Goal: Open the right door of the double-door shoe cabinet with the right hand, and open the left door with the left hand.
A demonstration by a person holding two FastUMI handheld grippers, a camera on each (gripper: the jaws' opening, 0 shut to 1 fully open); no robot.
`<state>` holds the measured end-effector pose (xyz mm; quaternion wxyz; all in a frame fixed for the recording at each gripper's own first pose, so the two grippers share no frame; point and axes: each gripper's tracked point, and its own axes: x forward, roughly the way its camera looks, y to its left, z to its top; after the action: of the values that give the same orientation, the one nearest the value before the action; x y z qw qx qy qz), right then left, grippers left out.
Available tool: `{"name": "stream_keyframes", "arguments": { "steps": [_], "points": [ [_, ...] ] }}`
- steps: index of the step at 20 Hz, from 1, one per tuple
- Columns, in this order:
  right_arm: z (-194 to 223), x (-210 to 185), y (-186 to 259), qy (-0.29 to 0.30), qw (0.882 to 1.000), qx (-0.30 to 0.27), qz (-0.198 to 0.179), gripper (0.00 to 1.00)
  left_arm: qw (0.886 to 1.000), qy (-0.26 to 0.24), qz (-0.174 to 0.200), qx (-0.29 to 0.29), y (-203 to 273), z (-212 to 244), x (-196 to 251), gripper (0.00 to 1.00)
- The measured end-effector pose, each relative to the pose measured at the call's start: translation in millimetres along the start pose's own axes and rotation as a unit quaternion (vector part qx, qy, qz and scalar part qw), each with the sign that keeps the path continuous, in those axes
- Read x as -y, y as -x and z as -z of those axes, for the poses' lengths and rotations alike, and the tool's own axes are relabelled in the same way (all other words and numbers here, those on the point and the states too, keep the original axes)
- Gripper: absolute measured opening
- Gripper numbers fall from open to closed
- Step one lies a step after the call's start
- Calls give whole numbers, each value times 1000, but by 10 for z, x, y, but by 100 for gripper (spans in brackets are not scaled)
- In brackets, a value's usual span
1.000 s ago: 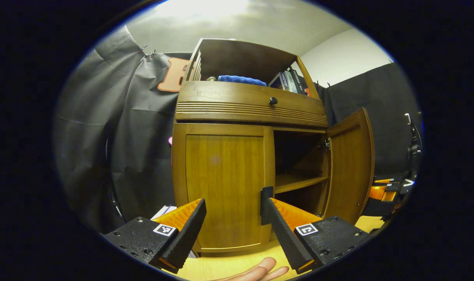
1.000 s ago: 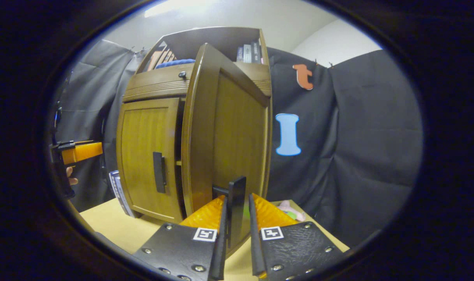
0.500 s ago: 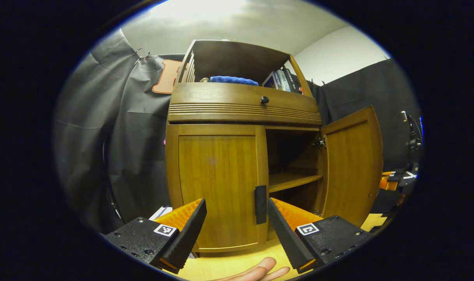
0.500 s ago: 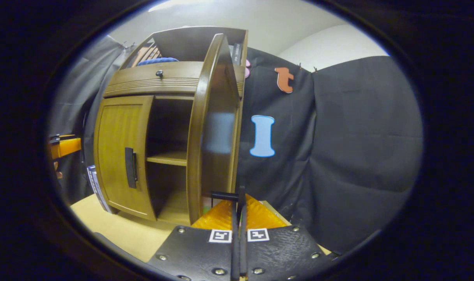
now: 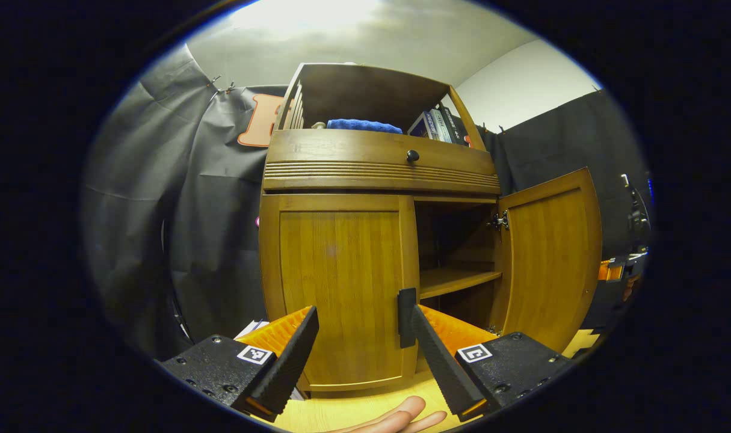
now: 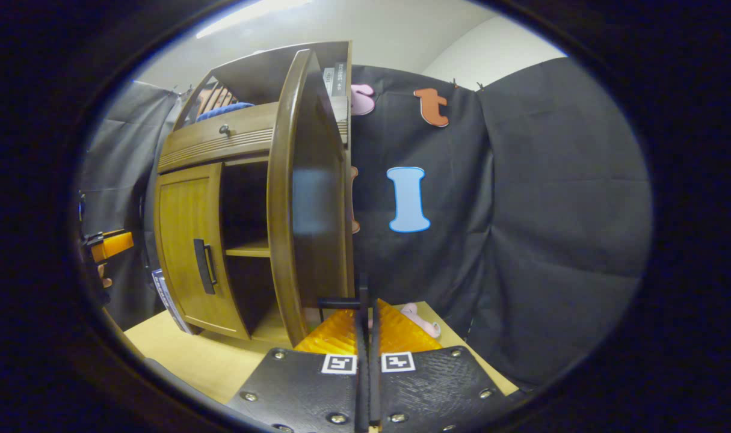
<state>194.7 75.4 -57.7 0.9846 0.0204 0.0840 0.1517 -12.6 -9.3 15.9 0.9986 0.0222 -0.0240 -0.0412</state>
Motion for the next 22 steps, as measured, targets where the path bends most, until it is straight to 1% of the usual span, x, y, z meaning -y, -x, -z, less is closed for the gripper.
{"name": "stream_keyframes", "arguments": {
  "steps": [1,2,3,9,11,14,17,21,22],
  "points": [
    [2,50,-31,-1,1000,-1,-9,5,1000,0,-1,-2,-6,11,-3,95],
    [-8,97,-39,0,1000,0,-15,1,1000,0,-2,-3,-18,14,-15,95],
    [-5,114,-53,1,1000,0,-22,1,1000,0,-4,-4,-23,23,-25,96],
    [-14,234,-113,-1,999,-4,-48,1,1000,8,0,-4,-73,42,12,95],
    [-30,271,-140,0,998,-3,-61,1,1000,9,-3,-4,-98,47,0,95],
    [-36,319,-140,-6,998,-3,-70,1,1000,5,-14,-5,-156,83,-11,96],
    [-38,306,-135,-6,998,3,-69,1,1000,8,-20,-3,-283,140,26,95],
    [-45,254,-106,-3,998,8,-56,1,1000,13,-7,-20,-471,310,155,95],
    [-45,244,-95,3,999,9,-52,3,1000,12,-5,-20,-515,334,184,95]
  ]
}}
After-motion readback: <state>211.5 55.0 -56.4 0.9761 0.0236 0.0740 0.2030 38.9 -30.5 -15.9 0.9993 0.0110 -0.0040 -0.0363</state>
